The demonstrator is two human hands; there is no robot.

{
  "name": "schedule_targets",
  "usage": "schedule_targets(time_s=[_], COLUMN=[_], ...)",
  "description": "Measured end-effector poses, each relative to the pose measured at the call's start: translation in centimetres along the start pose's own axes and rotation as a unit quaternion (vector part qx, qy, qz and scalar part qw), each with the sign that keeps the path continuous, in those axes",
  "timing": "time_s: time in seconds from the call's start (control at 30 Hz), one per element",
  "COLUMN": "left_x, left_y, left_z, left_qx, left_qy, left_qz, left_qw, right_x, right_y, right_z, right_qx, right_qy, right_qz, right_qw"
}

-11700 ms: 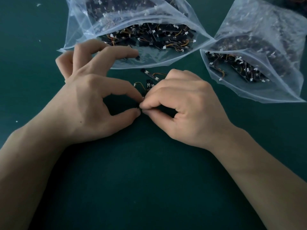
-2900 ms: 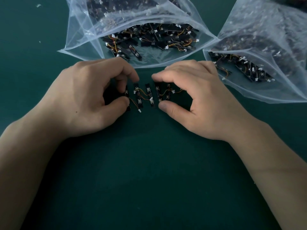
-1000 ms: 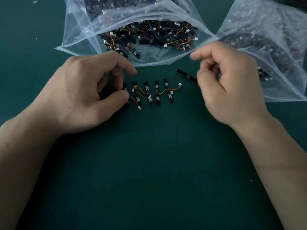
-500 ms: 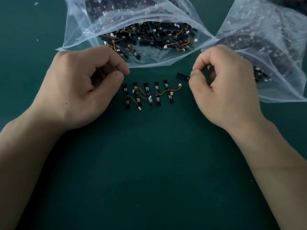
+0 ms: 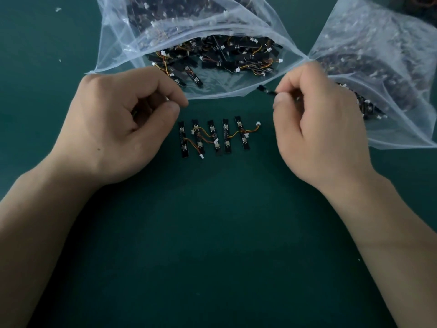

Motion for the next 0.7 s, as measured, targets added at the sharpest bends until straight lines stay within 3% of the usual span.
schedule_targets(time_s=[0.13, 0.33, 0.7], left_x=[0.1, 0.6, 0.7], left_y=[-0.3, -0.7, -0.7], left_z=[1.7, 2.8, 3.2], left_qx=[0.055, 0.076, 0.103], left_qy=[0.026, 0.033, 0.048], left_qz=[-0.007, -0.022, 0.0], left_qw=[0.998, 0.996, 0.993], right_x=[-0.2, 1.0, 0.9], right_y=[-0.4, -0.9, -0.9], right_z=[-2.6, -4.5, -4.2], right_qx=[-0.086, -0.185, -0.172], right_qy=[0.079, 0.154, 0.196], right_qz=[0.053, 0.034, 0.048], right_qw=[0.992, 0.97, 0.964])
Point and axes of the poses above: each hand's wrist, its own y-axis towards the middle knuckle, its own x-axis out of the palm, z = x × y, the point moved 5 cm from there along y, towards the middle knuckle, and after that the axes turned 12 degrees about -x, right-handed, at the moved point
